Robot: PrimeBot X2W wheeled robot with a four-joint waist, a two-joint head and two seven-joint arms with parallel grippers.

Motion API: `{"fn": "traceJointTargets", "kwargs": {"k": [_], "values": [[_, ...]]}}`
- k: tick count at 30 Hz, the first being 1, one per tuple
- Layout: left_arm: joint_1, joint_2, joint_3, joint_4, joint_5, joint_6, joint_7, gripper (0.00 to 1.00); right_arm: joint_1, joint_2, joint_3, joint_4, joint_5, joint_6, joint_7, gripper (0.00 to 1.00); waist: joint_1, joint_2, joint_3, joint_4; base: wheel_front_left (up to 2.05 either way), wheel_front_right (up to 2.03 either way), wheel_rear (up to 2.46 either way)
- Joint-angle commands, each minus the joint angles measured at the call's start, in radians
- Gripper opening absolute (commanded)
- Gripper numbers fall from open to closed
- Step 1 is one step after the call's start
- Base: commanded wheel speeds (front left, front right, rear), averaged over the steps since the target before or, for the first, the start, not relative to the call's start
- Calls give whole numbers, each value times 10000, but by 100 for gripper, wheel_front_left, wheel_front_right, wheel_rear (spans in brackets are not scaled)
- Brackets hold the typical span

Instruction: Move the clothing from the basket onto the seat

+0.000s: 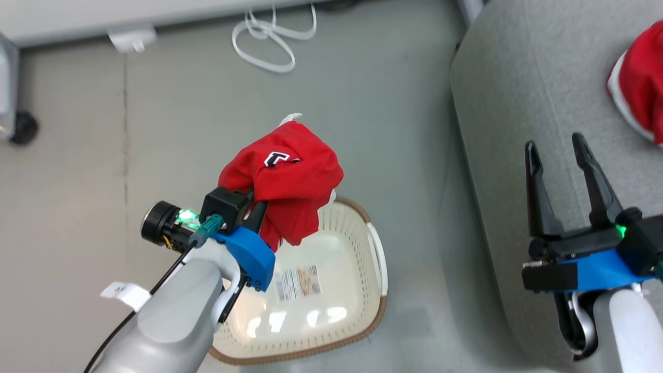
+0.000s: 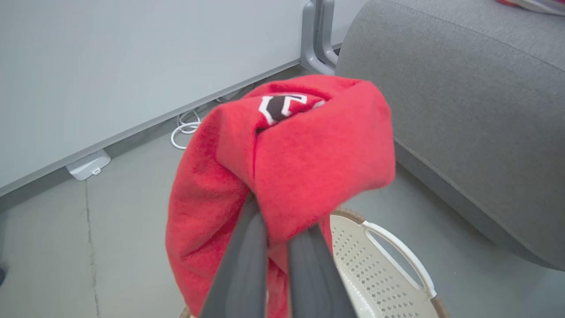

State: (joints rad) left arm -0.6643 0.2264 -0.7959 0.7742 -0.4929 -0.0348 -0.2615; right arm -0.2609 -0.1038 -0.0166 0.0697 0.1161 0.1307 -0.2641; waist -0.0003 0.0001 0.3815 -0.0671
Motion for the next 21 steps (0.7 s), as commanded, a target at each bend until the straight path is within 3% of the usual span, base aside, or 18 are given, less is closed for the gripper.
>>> {"fn": "traceJointTargets", "kwargs": {"k": [1,12,21], "values": [[207,36,221,-215,147,46,-51,0,211,-19,-34,61,68,1,-4,100,3,-1,-892,133,0,0,0],[946,-119,2093,-2196,1294,-167,-53,0,1036,26,98,375,205,1,-3,100,3,-1,-2483,285,0,0,0],[695,-722,2543,-3350,1918,-580,-53,0,1346,97,182,460,265,1,-4,100,3,-1,-3092,343,0,0,0]]}}
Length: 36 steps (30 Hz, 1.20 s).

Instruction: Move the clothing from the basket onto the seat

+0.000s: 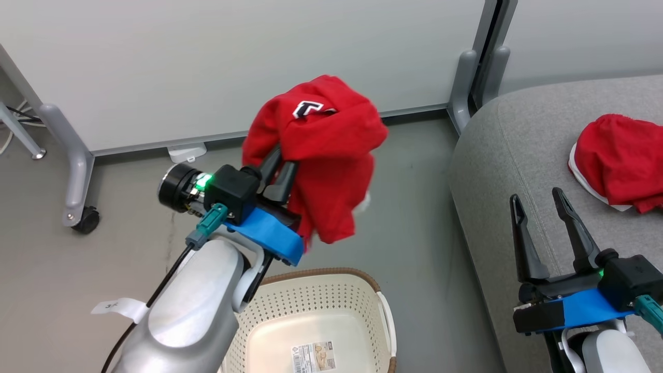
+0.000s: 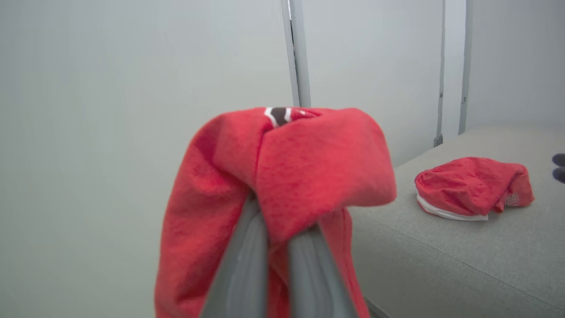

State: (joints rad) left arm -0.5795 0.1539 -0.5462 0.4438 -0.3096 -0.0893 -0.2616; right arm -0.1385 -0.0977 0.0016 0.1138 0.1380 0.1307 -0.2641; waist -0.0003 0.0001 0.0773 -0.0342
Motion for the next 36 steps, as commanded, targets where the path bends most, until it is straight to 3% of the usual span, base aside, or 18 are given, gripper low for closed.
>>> {"fn": "traceJointTargets", "kwargs": {"k": [1,15,24,36], "values": [[-202,-54,55,-123,117,-69,-51,0,132,47,1,19,39,1,-3,100,3,-1,-83,19,0,0,0],[-142,-435,-182,-425,473,-322,-50,0,217,30,453,28,222,1,-3,100,3,-1,-371,-17,0,0,0],[-178,-524,-255,-426,582,-389,-50,0,-1068,-1297,2081,120,835,1,-3,100,3,-1,-297,-28,0,0,0],[-196,-738,-982,-719,675,-403,-50,0,-3529,-3517,5463,1026,2815,1,-4,100,3,-1,-163,419,0,0,0]]}}
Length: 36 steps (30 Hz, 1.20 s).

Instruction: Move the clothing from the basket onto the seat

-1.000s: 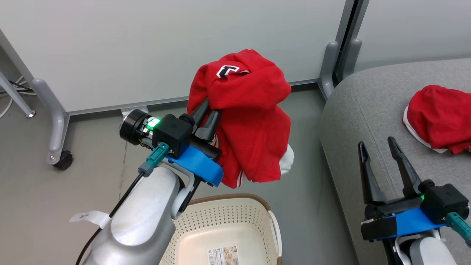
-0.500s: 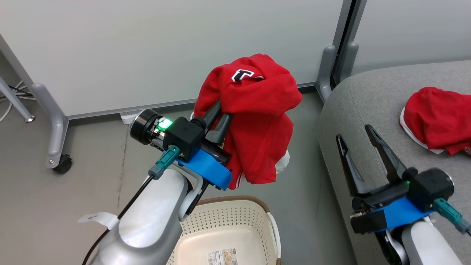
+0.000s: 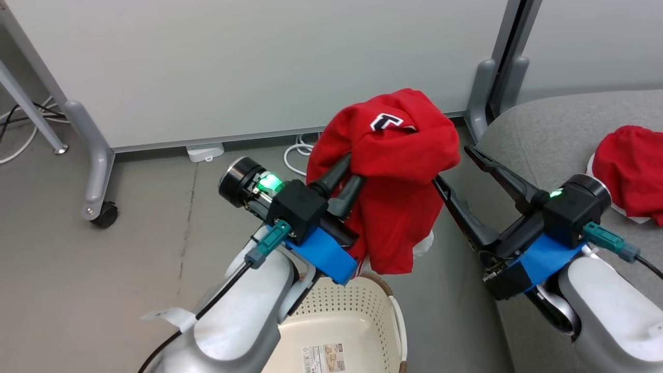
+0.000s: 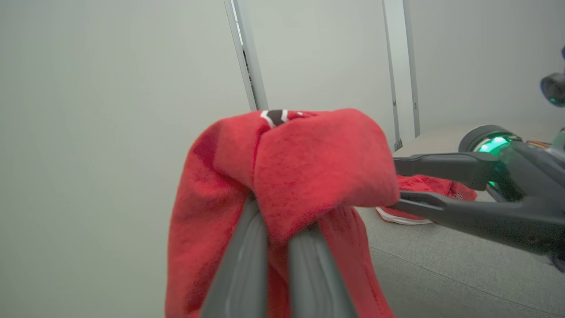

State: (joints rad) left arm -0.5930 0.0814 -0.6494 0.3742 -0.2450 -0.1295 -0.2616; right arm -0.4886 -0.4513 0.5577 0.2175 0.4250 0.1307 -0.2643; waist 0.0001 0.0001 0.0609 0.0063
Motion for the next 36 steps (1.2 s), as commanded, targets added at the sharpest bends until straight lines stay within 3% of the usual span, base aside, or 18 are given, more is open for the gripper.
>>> {"fn": "traceJointTargets", "kwargs": {"k": [1,13,20,24,25,26,36], "values": [[-65,-34,-68,-59,22,-2,-50,0,-201,-152,168,98,110,1,-1,100,-1,-1,-3,71,0,0,0],[-260,-40,-1209,-720,-176,-6,-50,0,-2149,-1822,4073,756,3313,1,119,100,-1,-1,-104,629,0,0,0],[-313,78,-1715,-931,-302,-7,-50,0,-2950,-2036,5570,594,4696,1,4,100,-1,-1,-229,803,0,0,0],[-346,153,-1857,-960,-394,-7,-50,0,-3195,-1973,5759,379,5229,1,-20,100,-1,-1,-245,852,0,0,0],[-337,169,-1853,-965,-423,-7,-50,0,-3181,-1963,5706,316,5287,1,-16,65,-1,-1,-245,862,0,0,0],[-333,186,-1836,-960,-427,-7,-50,0,-3152,-1960,5682,237,5284,3,-16,0,-1,-1,-238,869,0,0,0],[-381,265,-1622,-850,-344,-8,-49,0,-2635,-2039,5222,-48,5203,3,-20,0,-1,-1,-105,796,0,0,0]]}}
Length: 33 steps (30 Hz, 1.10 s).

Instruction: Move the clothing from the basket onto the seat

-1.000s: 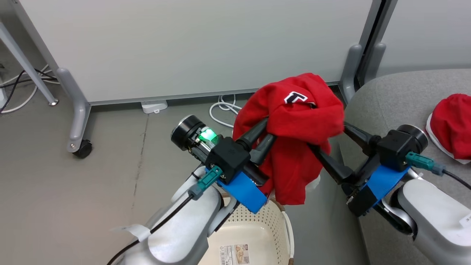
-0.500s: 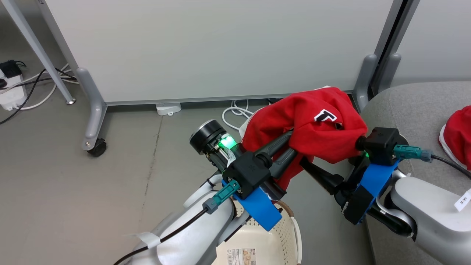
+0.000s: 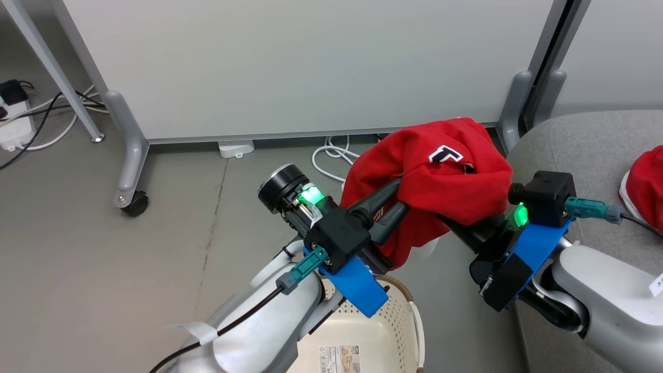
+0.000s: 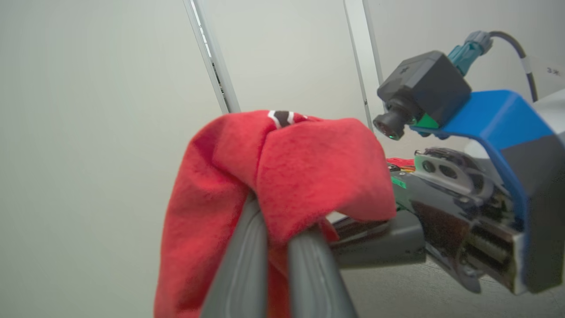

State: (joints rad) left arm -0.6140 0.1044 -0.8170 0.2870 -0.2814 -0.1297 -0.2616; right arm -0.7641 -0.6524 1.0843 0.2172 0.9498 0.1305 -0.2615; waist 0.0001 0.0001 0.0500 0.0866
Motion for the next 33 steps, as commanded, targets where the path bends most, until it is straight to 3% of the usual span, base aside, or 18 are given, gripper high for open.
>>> {"fn": "traceJointTargets", "kwargs": {"k": [1,9,10,11,24,33], "values": [[-166,33,72,44,33,-6,-51,0,160,-24,-72,-57,-68,5,-49,0,-1,-1,12,-20,0,0,0],[-174,26,109,179,97,-6,-49,0,392,66,-338,-102,-132,5,-50,0,-1,-1,111,-121,0,0,0],[-179,21,122,200,89,-6,-49,38,397,71,-374,-97,-141,5,-50,0,-1,-1,130,-129,0,0,0],[-175,11,144,219,86,-6,-49,100,397,80,-411,-101,-151,5,-50,0,-1,-1,157,-142,0,0,0],[-171,68,135,493,104,-6,-46,100,676,96,-1315,-67,-257,5,-46,0,-1,-1,600,-373,0,0,0],[-29,239,313,564,274,7,-41,100,1261,151,-2583,-140,-551,5,-44,0,-1,-1,967,-938,0,0,0]]}}
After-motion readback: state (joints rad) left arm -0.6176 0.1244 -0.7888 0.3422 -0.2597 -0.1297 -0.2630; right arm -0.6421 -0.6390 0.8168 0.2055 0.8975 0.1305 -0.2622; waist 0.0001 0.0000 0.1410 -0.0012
